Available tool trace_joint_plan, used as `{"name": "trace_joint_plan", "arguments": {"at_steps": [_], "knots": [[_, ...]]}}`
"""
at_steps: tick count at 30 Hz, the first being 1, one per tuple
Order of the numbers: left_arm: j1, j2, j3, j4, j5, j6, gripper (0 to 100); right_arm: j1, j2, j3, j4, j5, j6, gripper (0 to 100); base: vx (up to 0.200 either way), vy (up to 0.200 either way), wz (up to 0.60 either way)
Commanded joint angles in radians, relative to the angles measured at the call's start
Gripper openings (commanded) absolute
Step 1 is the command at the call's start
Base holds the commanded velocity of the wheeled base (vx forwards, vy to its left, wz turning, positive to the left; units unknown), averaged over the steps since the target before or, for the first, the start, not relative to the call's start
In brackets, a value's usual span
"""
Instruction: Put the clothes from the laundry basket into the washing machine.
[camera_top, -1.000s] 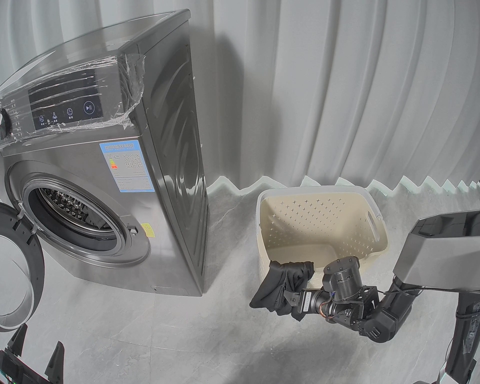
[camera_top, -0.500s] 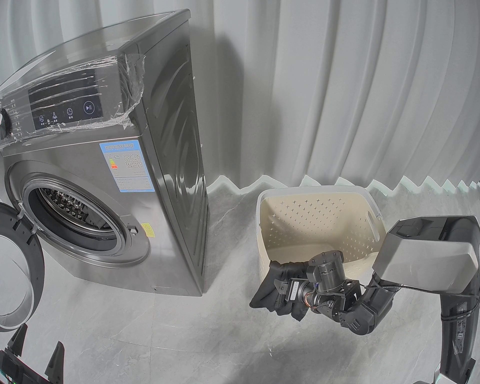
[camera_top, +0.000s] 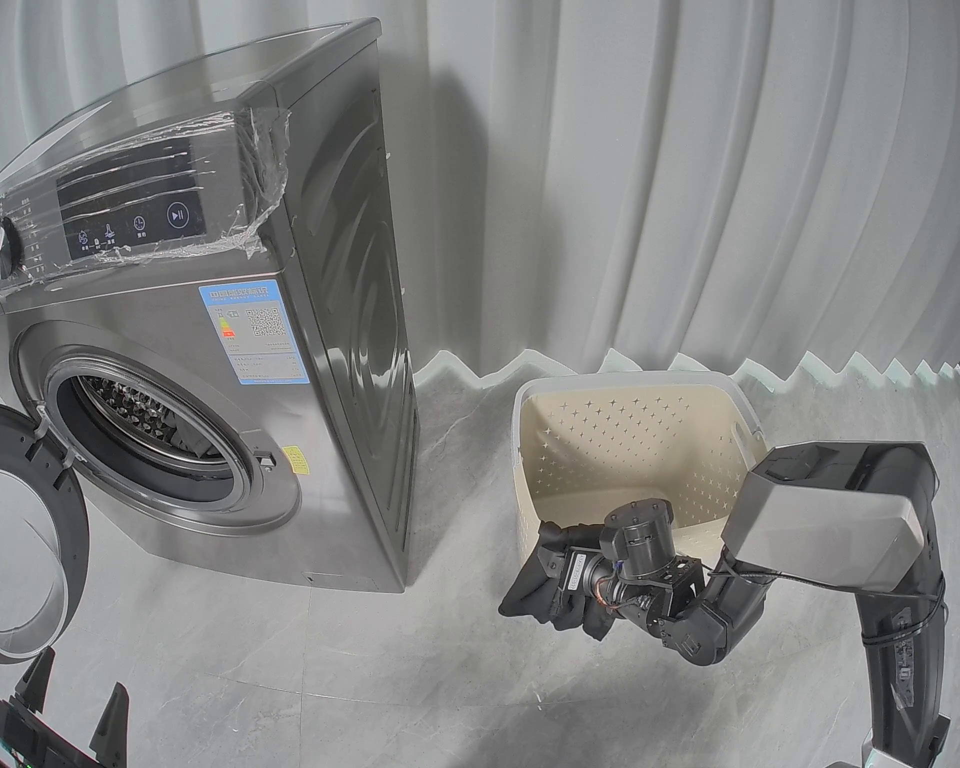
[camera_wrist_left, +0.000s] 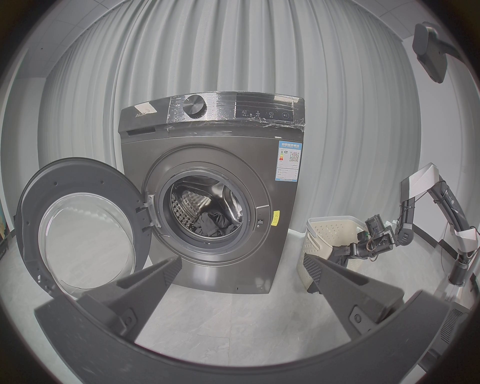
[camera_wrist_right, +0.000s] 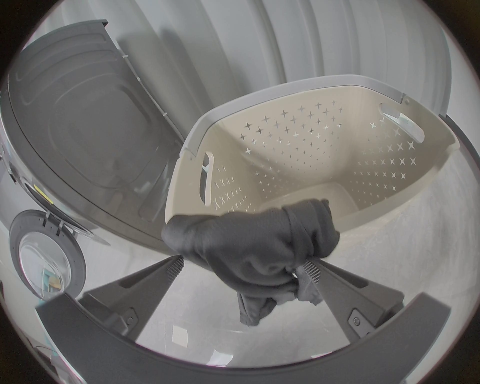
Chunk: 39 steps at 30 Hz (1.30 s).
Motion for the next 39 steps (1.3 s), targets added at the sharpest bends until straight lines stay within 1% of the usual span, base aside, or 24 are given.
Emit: {"name": "trace_joint_plan", "arguments": {"at_steps": [1,2,3,11,13,17,20,23,28,33,37,39], "knots": [[0.0,-0.016,0.015,0.0,0.0,-0.001,100,-0.001,0.008,-0.007,-0.028,-0.002,0.002,100,0.0,0.0,0.0],[0.0,-0.016,0.015,0.0,0.0,-0.001,100,-0.001,0.008,-0.007,-0.029,-0.002,0.002,100,0.0,0.0,0.0],[0.0,-0.016,0.015,0.0,0.0,-0.001,100,-0.001,0.006,-0.001,-0.032,-0.001,0.002,0,0.0,0.0,0.0],[0.0,-0.016,0.015,0.0,0.0,-0.001,100,-0.001,0.005,0.003,-0.034,-0.002,0.004,0,0.0,0.0,0.0],[0.001,-0.016,0.015,0.0,0.0,-0.001,100,-0.003,0.005,0.006,-0.051,-0.002,0.004,0,0.0,0.0,0.0],[0.001,-0.016,0.015,0.0,0.0,-0.001,100,0.002,-0.012,0.033,-0.061,-0.002,0.0,0,0.0,0.0,0.0],[0.0,-0.016,0.015,0.0,0.0,-0.001,100,0.008,-0.066,0.069,-0.063,-0.002,-0.003,0,0.0,0.0,0.0],[0.0,-0.016,0.015,0.0,0.0,-0.001,100,0.014,-0.161,0.121,-0.061,-0.002,-0.007,0,0.0,0.0,0.0],[0.0,-0.016,0.015,0.0,0.0,-0.001,100,0.043,-0.31,0.213,-0.06,-0.002,-0.012,0,0.0,0.0,0.0],[0.001,-0.016,0.015,0.0,0.0,-0.001,100,0.048,-0.42,0.271,-0.063,-0.002,-0.049,0,0.0,0.0,0.0],[0.0,-0.016,0.015,0.0,0.0,-0.001,100,0.06,-0.486,0.292,-0.08,-0.002,-0.055,0,0.0,0.0,0.0],[0.0,-0.016,0.015,0.0,0.0,-0.001,100,0.074,-0.545,0.317,-0.118,-0.002,-0.064,0,0.0,0.0,0.0]]}}
